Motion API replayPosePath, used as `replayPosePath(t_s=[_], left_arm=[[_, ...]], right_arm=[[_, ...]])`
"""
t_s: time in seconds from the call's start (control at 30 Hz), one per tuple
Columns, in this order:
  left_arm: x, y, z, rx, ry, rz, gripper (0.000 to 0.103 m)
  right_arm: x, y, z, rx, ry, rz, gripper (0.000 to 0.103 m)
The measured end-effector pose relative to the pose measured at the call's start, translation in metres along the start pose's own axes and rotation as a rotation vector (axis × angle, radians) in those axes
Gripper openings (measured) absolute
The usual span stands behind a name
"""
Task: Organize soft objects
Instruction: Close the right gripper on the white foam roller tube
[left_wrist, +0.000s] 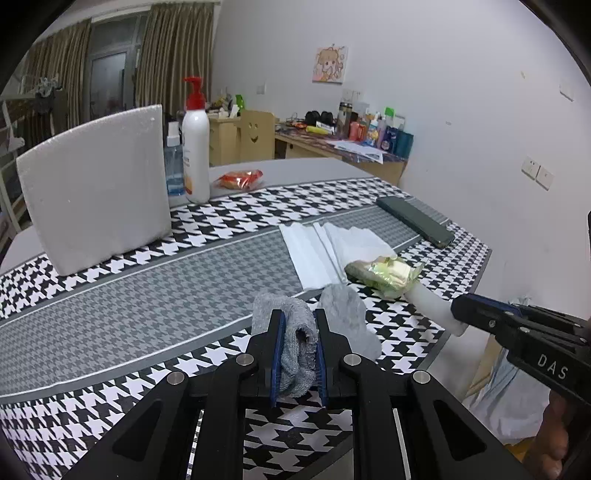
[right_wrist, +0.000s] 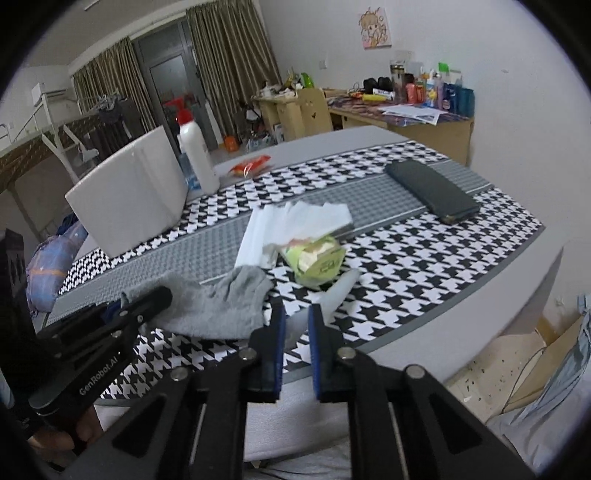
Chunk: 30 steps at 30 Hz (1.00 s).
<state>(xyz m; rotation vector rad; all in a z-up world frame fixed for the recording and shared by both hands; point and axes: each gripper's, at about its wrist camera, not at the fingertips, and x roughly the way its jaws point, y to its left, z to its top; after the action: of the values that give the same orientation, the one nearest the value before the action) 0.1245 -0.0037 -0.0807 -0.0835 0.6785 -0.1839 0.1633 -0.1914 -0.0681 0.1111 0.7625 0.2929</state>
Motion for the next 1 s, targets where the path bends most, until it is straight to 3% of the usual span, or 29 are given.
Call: replayPosePath(t_s=[0.17, 0.4, 0.5, 0.57, 1.0], left_arm=[[-0.005, -0.002, 0.001, 0.004, -0.012, 0.005, 0.016], [-0.005, -0.001, -0.003, 0.002, -0.001, 0.004, 0.016], [-0.004, -0.001, -0.003, 0.002, 0.002, 0.002, 0.016], [-0.003, -0.001, -0.003, 0.002, 0.005, 0.001, 0.016], [0.007, 0.002, -0.002, -0.004, 0.024, -0.008, 0.016]], right_arm=[[-0.006, 0.0, 0.002, -0.013, -0.034, -0.009, 0.014], [0.01, -0.005, -0.009, -0.051, 0.017, -0.033, 0.014], [0.017, -0.007, -0.012, -0.064, 0.043, -0.057, 0.029], [0.021, -0.01, -0.014, -0.054, 0.062, -0.052, 0.033], [0.047, -0.009, -0.02, -0.08, 0.135, -0.074, 0.033]])
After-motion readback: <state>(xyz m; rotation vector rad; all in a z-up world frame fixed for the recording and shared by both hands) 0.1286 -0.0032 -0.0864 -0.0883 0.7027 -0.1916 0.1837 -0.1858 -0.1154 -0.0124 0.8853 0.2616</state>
